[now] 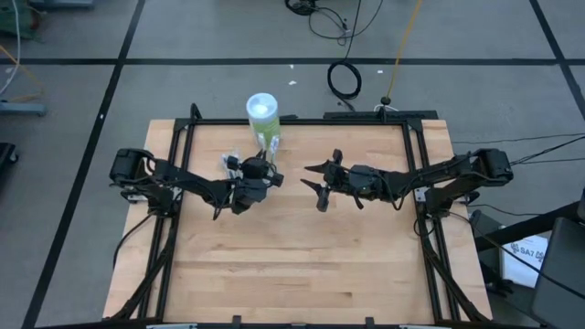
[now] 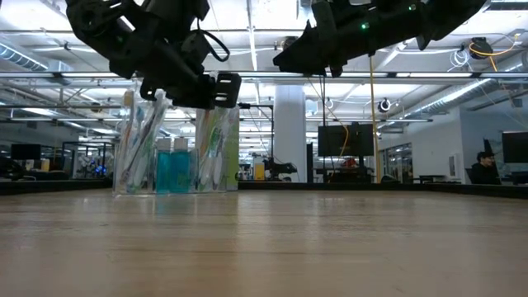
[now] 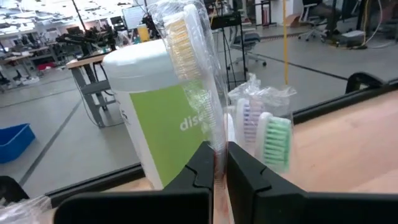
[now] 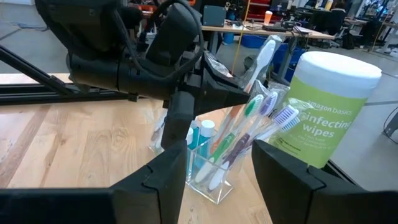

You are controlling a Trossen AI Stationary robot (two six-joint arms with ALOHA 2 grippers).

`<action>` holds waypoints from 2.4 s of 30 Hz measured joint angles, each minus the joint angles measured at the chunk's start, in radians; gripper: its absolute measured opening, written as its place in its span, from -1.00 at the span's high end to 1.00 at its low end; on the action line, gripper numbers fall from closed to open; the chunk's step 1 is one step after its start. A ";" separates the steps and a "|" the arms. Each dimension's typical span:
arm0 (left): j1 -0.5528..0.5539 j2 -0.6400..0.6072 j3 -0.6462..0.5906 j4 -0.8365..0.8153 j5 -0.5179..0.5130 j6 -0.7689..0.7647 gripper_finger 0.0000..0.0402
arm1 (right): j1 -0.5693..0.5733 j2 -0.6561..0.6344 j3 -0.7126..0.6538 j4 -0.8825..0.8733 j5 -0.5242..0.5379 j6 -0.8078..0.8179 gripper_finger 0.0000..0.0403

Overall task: Pick & Place toothbrushing station
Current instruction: Put the orange toothbrush into the transparent organizer, then return to Home Position

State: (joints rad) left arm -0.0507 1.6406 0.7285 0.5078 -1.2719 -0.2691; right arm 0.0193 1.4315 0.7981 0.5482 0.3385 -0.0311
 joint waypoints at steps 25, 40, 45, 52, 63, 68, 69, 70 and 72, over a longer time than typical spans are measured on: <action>0.042 -0.002 0.000 -0.233 0.282 -0.177 0.85 | 0.000 0.000 0.000 0.000 -0.001 0.001 0.13; 0.070 -0.002 0.000 -0.273 0.353 -0.237 0.84 | 0.000 0.000 0.000 -0.001 -0.003 0.001 0.15; 0.069 -0.006 0.000 -0.271 0.359 -0.204 0.83 | 0.000 0.000 0.000 -0.001 -0.003 0.001 0.14; 0.056 -0.022 0.000 -0.275 0.362 -0.181 0.59 | 0.000 0.000 0.000 -0.004 -0.003 0.001 0.15; 0.033 -0.126 -0.001 -0.364 0.376 -0.185 0.22 | 0.000 -0.001 0.001 -0.020 -0.003 0.000 0.15; -0.005 -0.245 0.001 -0.423 0.378 -0.130 0.27 | 0.000 -0.061 0.002 -0.157 -0.031 -0.008 0.15; -0.013 -0.273 0.000 -0.443 0.378 -0.114 0.29 | 0.000 -0.080 0.000 -0.193 -0.030 -0.006 0.15; -0.022 -0.302 0.000 -0.455 0.378 -0.099 0.31 | 0.000 -0.097 0.000 -0.211 -0.029 0.002 0.15; -0.042 -0.363 0.000 -0.484 0.378 -0.072 0.35 | 0.001 -0.148 0.002 -0.284 -0.030 0.020 0.15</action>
State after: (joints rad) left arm -0.0922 1.2781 0.7288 0.0234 -0.8936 -0.3412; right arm 0.0204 1.2836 0.8002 0.2640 0.3081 -0.0109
